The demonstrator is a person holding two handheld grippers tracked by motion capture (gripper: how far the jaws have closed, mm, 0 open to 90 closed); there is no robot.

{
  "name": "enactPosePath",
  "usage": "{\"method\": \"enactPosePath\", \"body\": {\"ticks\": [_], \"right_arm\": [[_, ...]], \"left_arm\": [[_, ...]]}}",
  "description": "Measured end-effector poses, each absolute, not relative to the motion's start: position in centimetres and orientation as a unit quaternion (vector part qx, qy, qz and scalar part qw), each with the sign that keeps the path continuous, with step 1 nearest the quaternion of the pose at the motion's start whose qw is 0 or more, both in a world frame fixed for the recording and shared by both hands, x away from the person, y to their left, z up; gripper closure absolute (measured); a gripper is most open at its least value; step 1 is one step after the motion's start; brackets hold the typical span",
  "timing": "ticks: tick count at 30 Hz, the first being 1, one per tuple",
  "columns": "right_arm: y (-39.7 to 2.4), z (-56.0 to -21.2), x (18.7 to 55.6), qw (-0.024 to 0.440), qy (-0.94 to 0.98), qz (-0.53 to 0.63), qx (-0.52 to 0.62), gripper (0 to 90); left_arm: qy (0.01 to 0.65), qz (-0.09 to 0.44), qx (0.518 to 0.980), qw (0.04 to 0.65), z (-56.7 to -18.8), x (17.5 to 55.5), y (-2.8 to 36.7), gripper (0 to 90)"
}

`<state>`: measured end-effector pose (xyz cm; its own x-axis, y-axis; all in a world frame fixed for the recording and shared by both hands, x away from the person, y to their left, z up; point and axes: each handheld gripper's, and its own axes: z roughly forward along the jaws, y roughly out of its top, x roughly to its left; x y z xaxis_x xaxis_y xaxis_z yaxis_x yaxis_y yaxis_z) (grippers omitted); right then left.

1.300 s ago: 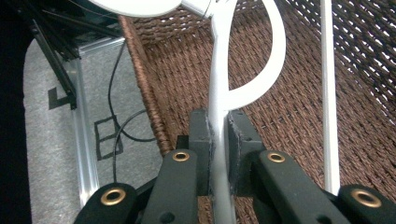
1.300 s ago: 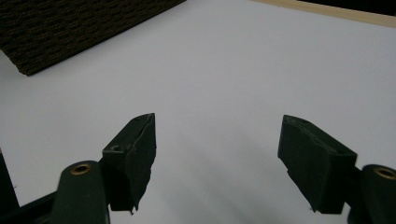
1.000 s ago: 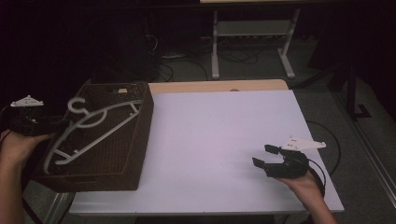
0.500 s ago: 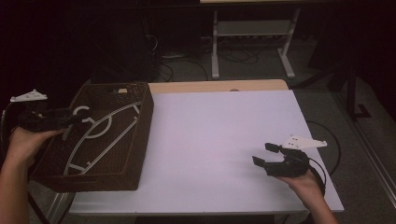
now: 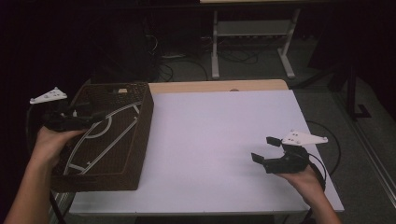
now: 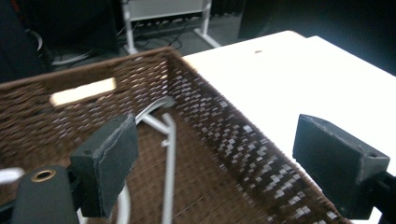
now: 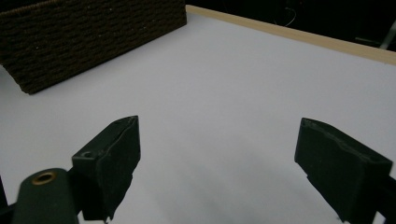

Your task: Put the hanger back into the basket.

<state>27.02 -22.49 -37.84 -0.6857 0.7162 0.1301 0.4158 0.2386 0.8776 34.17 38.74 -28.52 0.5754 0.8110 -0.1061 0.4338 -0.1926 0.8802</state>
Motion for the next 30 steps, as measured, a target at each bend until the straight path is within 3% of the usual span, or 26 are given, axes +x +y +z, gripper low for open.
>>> {"method": "enactPosePath", "body": {"ticks": [8,30], "right_arm": [[-22.4,-37.2,27.5,0.163,0.763,0.512,0.359,6.0],[-21.7,-33.9,29.1,0.189,0.732,0.557,0.343,0.8]], "left_arm": [[0.388,0.184,0.746,0.509,-29.1,32.9,35.1,9.2],[0.328,0.146,0.734,0.577,-31.8,30.3,27.6,2.5]]}}
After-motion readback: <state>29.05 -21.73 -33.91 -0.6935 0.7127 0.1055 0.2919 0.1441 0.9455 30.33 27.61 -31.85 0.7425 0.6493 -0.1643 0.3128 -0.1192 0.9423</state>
